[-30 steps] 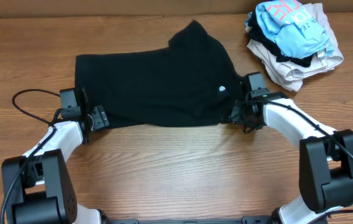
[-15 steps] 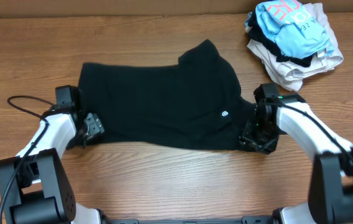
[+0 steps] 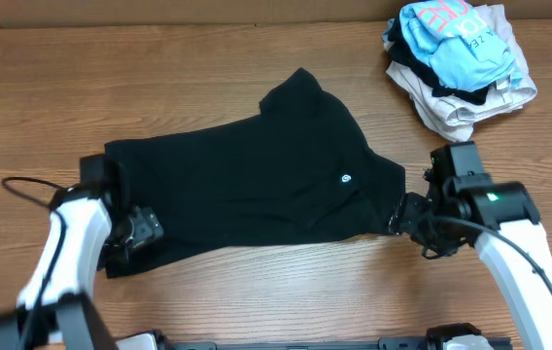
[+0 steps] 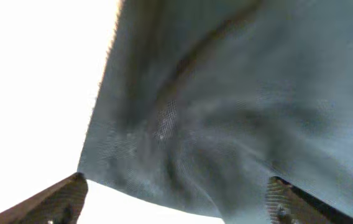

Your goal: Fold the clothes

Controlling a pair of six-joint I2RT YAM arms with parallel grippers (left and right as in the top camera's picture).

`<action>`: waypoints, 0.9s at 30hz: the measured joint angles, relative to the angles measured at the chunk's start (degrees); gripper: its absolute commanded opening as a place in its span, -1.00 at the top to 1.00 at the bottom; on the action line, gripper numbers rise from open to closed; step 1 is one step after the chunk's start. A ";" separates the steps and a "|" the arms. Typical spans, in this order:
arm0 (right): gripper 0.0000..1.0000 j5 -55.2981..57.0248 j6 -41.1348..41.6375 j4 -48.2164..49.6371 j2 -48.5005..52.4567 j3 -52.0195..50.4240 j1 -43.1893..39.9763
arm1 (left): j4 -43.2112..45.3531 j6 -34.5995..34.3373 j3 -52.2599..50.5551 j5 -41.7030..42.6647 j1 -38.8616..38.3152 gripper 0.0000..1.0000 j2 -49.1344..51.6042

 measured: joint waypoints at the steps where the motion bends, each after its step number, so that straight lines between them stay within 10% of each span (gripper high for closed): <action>1: -0.51 -0.02 -1.03 -0.55 -0.46 0.94 0.00 | 0.00 -0.04 0.11 0.00 0.00 -1.00 -1.90; 14: -0.58 0.02 -15.69 5.09 13.86 36.52 0.55 | 10.01 8.28 15.72 4.81 0.00 -1.00 -5.53; 27: -0.60 10.25 -25.62 22.93 45.20 54.60 10.08 | 17.62 13.00 28.35 6.54 0.00 -0.98 19.80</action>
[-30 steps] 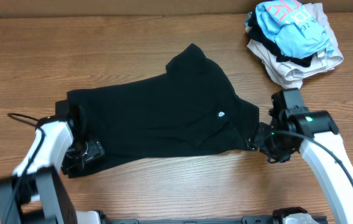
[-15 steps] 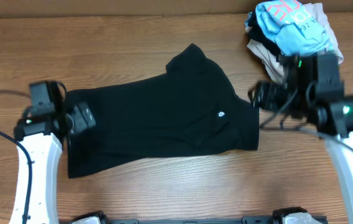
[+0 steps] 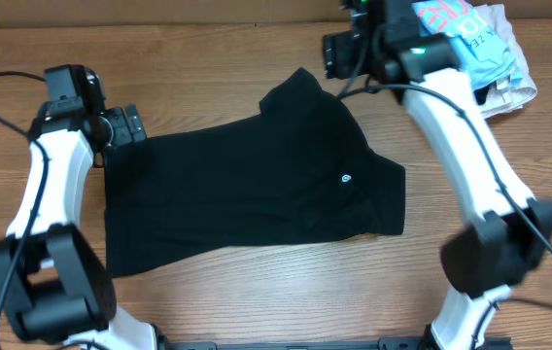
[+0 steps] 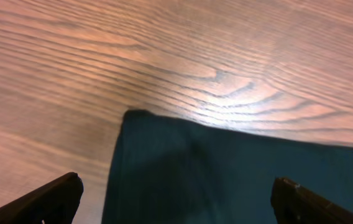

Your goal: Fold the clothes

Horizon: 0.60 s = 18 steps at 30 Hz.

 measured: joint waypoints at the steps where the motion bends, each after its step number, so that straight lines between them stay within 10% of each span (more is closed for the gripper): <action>1: -0.60 0.35 -0.17 1.03 1.84 0.00 0.24 | 0.57 0.17 0.02 0.00 0.00 -0.95 1.25; 18: -0.54 0.61 -1.46 11.28 16.55 0.00 0.33 | 5.07 0.42 0.85 -0.96 0.00 -0.82 12.94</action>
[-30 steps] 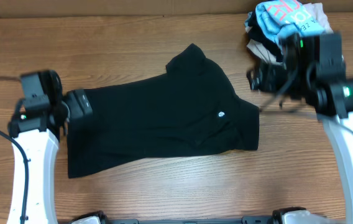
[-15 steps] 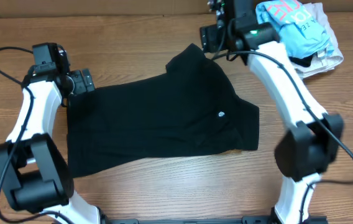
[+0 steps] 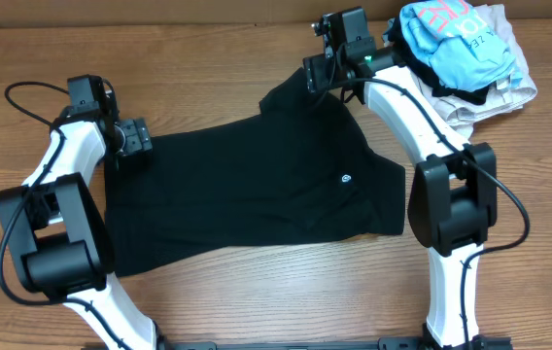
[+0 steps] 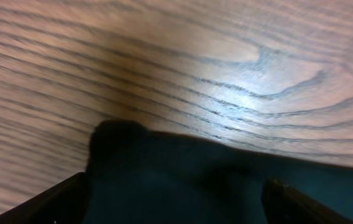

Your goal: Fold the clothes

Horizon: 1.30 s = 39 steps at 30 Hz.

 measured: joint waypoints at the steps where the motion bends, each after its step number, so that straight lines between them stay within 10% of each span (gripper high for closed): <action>1: -0.54 -0.48 0.04 0.26 0.57 0.00 0.00 | 0.07 0.00 0.00 -0.04 0.02 -0.82 0.57; 7: -0.54 -2.25 0.20 3.37 4.11 0.00 0.35 | 0.09 0.02 0.31 -0.42 0.00 -0.47 2.25; 16: -0.54 -2.97 2.21 10.03 8.61 0.07 3.32 | -1.18 0.00 0.59 -0.74 0.07 0.91 2.36; 31: -0.63 1.81 6.19 18.47 12.13 0.07 3.28 | -2.93 0.20 1.01 -0.72 0.07 0.92 2.36; 39: -0.29 2.49 6.67 19.87 13.51 0.11 2.78 | -2.95 0.20 1.01 -0.72 0.07 0.92 2.36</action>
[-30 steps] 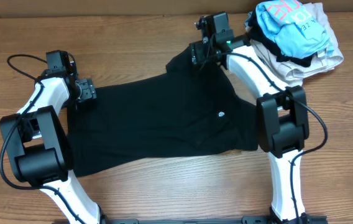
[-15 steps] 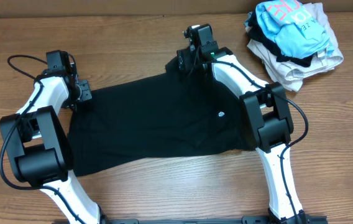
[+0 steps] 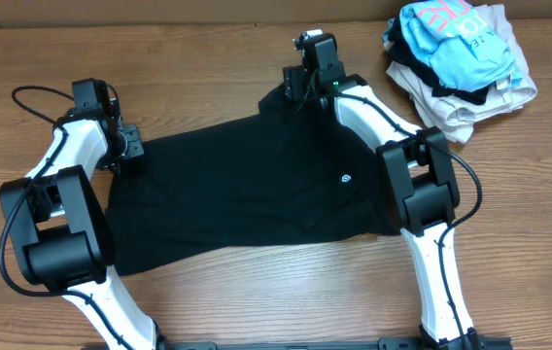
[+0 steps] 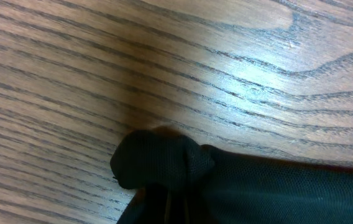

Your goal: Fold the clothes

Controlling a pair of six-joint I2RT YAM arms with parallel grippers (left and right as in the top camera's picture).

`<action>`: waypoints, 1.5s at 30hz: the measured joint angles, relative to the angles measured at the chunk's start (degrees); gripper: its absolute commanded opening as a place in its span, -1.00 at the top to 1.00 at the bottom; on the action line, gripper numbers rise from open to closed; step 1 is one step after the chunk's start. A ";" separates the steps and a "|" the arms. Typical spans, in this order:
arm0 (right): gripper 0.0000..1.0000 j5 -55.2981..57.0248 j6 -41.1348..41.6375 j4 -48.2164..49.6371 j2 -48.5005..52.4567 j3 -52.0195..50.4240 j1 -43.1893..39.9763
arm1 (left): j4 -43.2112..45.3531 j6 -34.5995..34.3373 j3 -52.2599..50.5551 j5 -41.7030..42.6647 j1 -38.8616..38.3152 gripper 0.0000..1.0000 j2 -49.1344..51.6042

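A black T-shirt [image 3: 257, 185] lies spread on the wooden table [image 3: 189, 58], with a small white logo [image 3: 346, 179] facing up. My left gripper [image 3: 126, 148] sits at the shirt's far left corner. In the left wrist view that corner [image 4: 164, 163] is bunched into a lump just ahead of the jaws, which are closed together on the cloth. My right gripper [image 3: 294, 86] is down on the shirt's far corner near the collar end. The overhead view does not show how its jaws stand.
A pile of other clothes [image 3: 461, 53], light blue, black and beige, sits at the far right corner. A black cable [image 3: 33, 92] loops beside the left arm. The near edge of the table runs below the shirt.
The left gripper was open with the flat shirt corner between its fingers; now it is shut and the corner is bunched. The right gripper has shifted a little left and nearer along the far edge.
At first both grippers were at the shirt's near corners, cloth filling the left wrist view. Then both were at the far side, the left open above the far left corner. After that the left sat lower around that corner, and now grips it.
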 measured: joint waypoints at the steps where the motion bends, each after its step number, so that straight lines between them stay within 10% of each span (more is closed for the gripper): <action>1: -0.22 0.02 0.15 -0.02 0.48 0.00 0.00 | 0.00 0.00 0.00 0.00 0.00 0.92 0.00; 12: 0.91 0.17 1.88 -3.65 0.74 1.81 -0.04 | -1.18 0.00 0.26 0.02 0.00 0.92 0.00; 29: 0.92 -13.09 2.01 -54.07 -11.02 19.52 -7.85 | -22.97 0.00 10.19 0.20 0.00 0.92 0.20; 45: 0.92 -15.87 1.18 -80.08 -14.40 20.22 -5.57 | -38.84 0.15 15.56 -0.70 0.00 0.91 0.20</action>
